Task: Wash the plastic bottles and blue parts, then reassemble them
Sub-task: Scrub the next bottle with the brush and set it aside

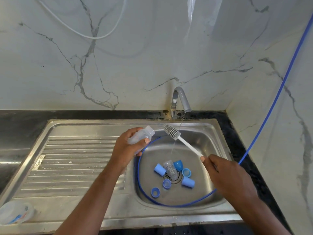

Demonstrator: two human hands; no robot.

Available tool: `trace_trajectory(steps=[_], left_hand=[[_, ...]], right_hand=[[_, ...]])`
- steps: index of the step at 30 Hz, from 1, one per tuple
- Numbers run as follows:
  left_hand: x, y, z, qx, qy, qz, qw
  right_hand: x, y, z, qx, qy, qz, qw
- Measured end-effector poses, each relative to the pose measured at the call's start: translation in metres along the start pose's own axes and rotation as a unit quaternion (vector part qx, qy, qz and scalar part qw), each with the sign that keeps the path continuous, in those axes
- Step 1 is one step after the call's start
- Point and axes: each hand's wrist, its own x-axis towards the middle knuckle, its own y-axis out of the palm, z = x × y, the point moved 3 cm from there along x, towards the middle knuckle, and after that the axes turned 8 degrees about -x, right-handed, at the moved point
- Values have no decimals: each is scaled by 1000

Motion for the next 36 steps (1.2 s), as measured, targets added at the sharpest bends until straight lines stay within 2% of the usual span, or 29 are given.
trace_trajectory(steps=[3, 7, 10, 13, 17, 19, 21, 22, 24, 26, 28, 29, 30, 33, 34, 35, 36], left_hand=[[-1, -2, -2, -36, -13, 27, 999], [4, -5, 1, 3, -15, 33, 999], [7, -12, -2, 35, -2, 62, 997], [8, -18, -4, 8, -32, 111, 993], [9, -9, -1, -39, -61, 128, 989], [11, -6, -1, -56, -57, 127, 989], [14, -6, -3, -53, -66, 144, 986], [15, -7, -4, -51, -73, 147, 985], [19, -8, -6, -53, -77, 148, 985], [22, -5, -9, -26, -77, 169, 982], [25, 2, -8, 5, -81, 186, 979], [27, 5, -8, -12, -81, 179, 980], [30, 7, -9, -59, -80, 161, 982], [37, 8, -7, -220, -72, 105, 967], [37, 8, -7, -239, -67, 95, 964], [36, 7, -6, -236, -61, 83, 966], [36, 6, -5, -218, -54, 71, 972]], right_hand=[[1, 1, -3, -24, -25, 5, 999], [3, 2, -7, -69, -79, -23, 994], [8, 0, -14, -134, -154, -72, 976], [15, 3, -19, -146, -215, -89, 962], [18, 7, -2, -155, -231, -115, 954], [18, 12, 5, -185, -213, -99, 954], [18, 16, 7, -198, -192, -31, 961], [18, 16, 8, -173, -185, 13, 967], [20, 16, 8, -23, -152, 113, 982], [21, 19, 11, 121, -113, 191, 968], [21, 20, 17, 148, -87, 195, 966], [19, 21, 21, 156, -87, 200, 963], [17, 22, 24, 195, -78, 220, 953], [12, 21, 33, 368, -11, 309, 877], [11, 23, 33, 375, -5, 310, 874], [13, 24, 34, 349, -2, 284, 893], [14, 24, 32, 264, -19, 220, 939]])
